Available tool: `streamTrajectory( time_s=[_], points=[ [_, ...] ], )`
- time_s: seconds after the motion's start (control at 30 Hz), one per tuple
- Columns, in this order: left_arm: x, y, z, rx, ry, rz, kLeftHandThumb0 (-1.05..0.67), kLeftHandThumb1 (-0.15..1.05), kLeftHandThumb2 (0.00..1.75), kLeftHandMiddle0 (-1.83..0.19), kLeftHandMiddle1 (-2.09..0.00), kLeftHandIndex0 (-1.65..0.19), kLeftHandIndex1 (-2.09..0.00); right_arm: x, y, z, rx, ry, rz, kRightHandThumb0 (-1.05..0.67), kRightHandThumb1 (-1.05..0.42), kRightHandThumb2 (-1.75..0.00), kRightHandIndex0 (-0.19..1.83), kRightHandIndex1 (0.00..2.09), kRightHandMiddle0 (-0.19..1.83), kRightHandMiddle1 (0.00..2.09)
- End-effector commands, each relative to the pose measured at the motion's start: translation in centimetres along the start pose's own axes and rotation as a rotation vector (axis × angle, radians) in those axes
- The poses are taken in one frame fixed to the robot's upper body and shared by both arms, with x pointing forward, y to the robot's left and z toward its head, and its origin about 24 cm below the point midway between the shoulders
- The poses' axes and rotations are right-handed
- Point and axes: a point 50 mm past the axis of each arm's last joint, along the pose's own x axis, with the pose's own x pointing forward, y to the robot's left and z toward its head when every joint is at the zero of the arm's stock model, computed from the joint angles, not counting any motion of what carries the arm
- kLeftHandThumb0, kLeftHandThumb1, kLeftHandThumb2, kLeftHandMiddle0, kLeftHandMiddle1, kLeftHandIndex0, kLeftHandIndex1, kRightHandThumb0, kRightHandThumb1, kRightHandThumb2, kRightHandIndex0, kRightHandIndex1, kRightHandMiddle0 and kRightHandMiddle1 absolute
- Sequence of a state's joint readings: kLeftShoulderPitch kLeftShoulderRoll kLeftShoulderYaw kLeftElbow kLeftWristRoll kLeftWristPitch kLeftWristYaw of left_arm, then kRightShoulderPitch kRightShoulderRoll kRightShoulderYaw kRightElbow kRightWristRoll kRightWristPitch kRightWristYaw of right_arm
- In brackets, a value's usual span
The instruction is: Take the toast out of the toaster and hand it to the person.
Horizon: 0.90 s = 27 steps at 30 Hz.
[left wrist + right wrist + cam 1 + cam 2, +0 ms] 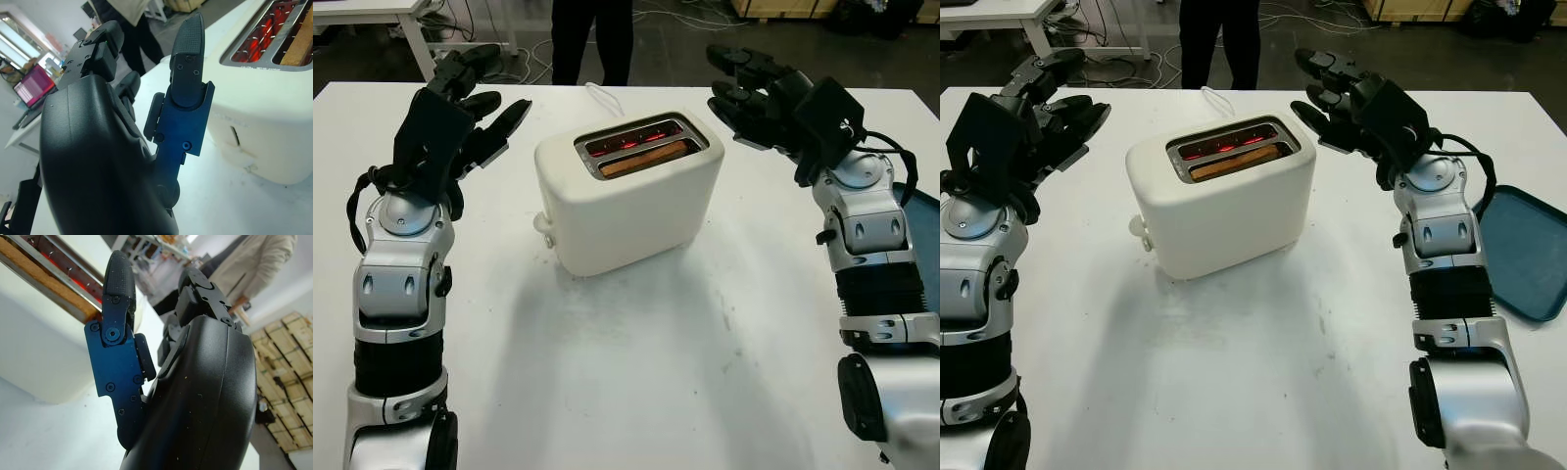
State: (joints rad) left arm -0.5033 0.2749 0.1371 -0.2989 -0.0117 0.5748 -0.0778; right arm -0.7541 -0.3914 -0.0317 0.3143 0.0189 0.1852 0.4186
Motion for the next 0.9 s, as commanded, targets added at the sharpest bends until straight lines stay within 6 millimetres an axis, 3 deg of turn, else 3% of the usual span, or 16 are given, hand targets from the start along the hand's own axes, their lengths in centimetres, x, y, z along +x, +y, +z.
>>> streamTrajectory(
  time_s=[0.0,0.87],
  points=[
    [0.02,-0.02,0.26,-0.002,-0.006,0.001,-0.57,0.92,0.14,0.00,-0.70,-0.14,-0.39,-0.05,-0.25,0.14,-0.021,-0.014,-0.004,-0.64,-0.92,-0.42,0.23,0.02,0.26,0.01],
    [0.07,-0.04,0.21,-0.002,-0.008,0.000,-0.58,0.92,0.13,0.00,-0.71,-0.15,-0.38,-0.05,-0.02,0.20,0.008,-0.011,0.005,-0.65,-0.92,-0.40,0.22,0.01,0.25,0.00]
  ],
)
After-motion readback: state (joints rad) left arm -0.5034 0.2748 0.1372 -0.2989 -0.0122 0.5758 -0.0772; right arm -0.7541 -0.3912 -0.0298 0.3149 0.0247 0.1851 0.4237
